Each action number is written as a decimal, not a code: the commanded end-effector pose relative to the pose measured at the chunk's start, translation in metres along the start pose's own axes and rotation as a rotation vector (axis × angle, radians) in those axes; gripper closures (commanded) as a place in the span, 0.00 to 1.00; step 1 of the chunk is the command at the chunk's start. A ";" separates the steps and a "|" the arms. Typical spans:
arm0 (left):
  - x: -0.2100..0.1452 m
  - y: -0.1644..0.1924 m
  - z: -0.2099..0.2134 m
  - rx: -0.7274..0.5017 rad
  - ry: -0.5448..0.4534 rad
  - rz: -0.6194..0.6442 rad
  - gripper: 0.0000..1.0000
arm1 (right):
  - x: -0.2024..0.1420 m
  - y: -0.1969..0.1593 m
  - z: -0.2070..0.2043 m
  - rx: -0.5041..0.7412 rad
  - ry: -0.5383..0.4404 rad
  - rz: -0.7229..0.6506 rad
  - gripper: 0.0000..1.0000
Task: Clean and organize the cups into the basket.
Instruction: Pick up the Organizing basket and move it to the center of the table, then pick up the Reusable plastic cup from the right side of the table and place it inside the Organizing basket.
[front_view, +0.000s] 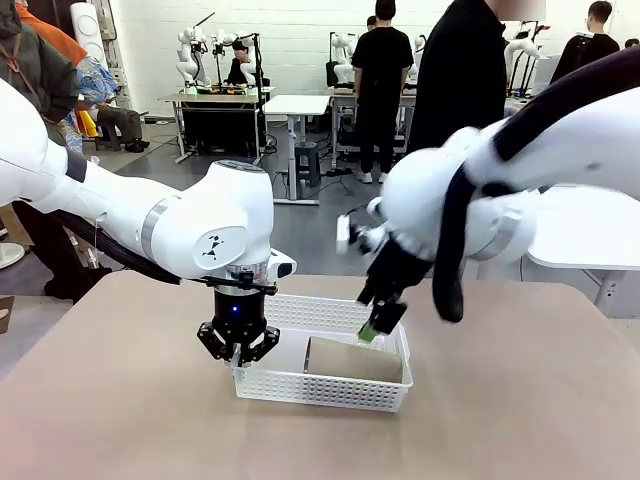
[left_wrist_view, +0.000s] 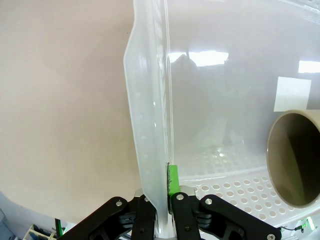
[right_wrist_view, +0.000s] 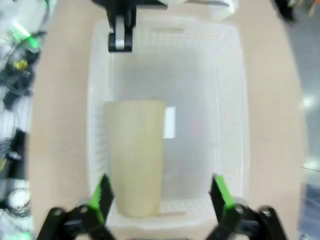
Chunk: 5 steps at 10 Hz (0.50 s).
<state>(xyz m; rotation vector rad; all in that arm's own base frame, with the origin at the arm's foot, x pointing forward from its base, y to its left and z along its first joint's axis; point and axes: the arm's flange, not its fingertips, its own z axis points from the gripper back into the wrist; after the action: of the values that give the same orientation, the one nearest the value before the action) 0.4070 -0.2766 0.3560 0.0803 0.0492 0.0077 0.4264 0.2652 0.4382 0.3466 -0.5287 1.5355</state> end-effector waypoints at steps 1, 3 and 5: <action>0.000 -0.001 -0.002 0.004 0.002 -0.002 1.00 | -0.073 0.028 0.071 -0.090 -0.268 0.036 0.00; 0.000 -0.001 -0.002 0.004 0.002 -0.002 1.00 | -0.144 0.029 0.119 -0.161 -0.466 -0.023 0.00; 0.000 -0.001 -0.002 0.004 0.002 -0.002 1.00 | -0.217 0.036 0.150 -0.189 -0.618 -0.011 0.00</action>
<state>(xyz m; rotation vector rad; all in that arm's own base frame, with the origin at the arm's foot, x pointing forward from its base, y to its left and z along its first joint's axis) 0.4071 -0.2765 0.3559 0.0801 0.0494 0.0077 0.3761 0.0276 0.4693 0.6187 -1.1389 1.3263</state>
